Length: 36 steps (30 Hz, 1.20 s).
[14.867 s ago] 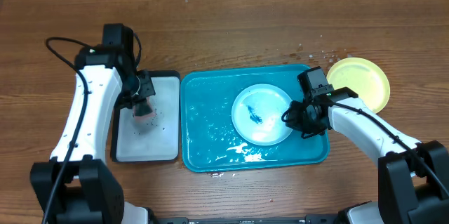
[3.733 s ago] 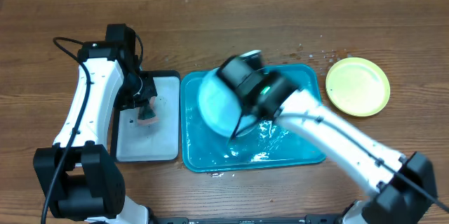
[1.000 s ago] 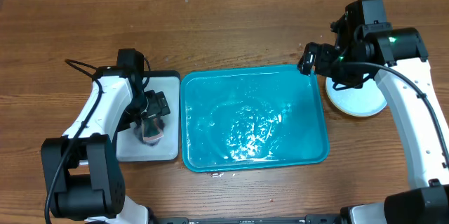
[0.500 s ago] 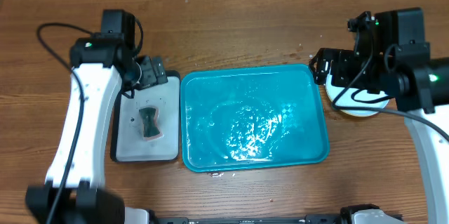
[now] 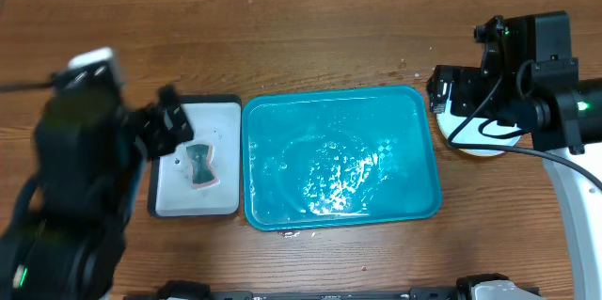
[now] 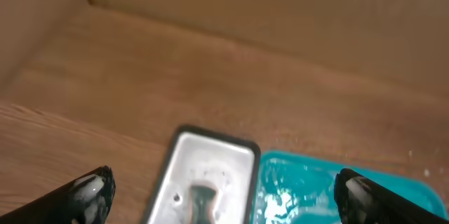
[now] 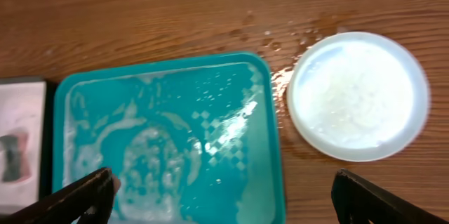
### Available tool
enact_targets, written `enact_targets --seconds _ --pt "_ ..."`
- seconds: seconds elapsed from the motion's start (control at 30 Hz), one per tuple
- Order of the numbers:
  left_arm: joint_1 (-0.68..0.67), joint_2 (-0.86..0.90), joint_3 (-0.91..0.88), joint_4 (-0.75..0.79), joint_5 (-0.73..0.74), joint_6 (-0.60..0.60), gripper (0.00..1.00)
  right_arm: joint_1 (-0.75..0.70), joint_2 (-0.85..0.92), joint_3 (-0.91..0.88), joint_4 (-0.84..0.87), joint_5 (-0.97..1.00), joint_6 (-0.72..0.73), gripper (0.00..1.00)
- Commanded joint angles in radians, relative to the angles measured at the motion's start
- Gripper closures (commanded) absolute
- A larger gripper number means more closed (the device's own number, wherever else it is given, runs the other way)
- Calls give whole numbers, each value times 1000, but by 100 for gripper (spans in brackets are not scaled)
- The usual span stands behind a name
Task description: Clean dirty plates on tray and stack at the side
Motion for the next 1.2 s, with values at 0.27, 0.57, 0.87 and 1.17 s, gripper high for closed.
enact_targets --seconds 0.27,0.57,0.87,1.17 --pt "-2 -47 0 -66 -75 15 0 5 -5 21 13 52 0 0" --pt "-2 19 -1 -156 -71 15 0 5 -5 21 13 52 0 0" --pt "-2 85 -1 -145 -55 14 0 5 -5 21 16 68 -5 0" --pt "-2 97 -1 -158 -51 15 0 5 -5 21 16 71 -4 0"
